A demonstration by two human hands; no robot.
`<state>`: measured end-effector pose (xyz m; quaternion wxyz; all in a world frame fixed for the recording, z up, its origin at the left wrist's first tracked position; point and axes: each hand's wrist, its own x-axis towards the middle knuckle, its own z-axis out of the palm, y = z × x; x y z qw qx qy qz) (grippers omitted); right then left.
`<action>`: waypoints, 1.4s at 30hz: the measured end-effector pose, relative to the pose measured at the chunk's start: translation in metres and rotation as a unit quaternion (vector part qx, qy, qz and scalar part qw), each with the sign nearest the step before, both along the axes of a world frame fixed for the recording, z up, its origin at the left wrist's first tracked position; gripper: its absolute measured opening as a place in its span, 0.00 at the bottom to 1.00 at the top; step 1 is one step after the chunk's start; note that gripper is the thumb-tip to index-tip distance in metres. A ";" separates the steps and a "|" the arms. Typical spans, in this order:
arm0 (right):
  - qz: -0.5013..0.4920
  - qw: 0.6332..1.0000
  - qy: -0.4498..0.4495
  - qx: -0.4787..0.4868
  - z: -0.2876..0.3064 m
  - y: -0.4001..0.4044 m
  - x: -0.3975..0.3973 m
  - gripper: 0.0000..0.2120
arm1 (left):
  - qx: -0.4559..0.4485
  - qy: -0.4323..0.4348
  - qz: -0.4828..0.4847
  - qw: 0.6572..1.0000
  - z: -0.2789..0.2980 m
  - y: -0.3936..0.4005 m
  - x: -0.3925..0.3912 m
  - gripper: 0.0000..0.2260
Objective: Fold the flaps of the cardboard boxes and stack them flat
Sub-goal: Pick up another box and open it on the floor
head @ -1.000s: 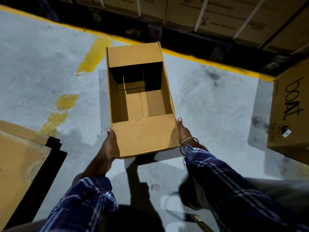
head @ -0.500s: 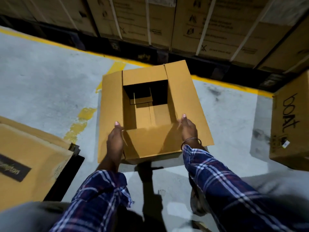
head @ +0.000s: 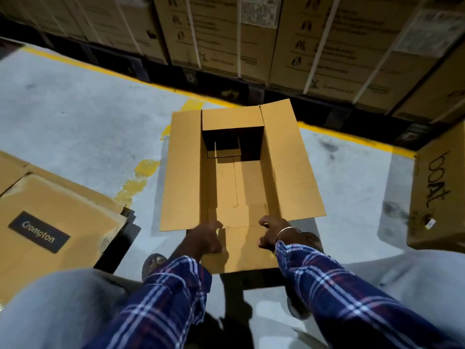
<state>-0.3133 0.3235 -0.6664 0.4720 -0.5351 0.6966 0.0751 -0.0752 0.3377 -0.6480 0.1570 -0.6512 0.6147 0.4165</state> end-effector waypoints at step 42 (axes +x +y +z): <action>0.392 0.909 0.130 -0.047 -0.034 0.048 0.058 0.29 | -0.113 0.006 -0.084 0.990 0.091 -0.029 0.012 0.23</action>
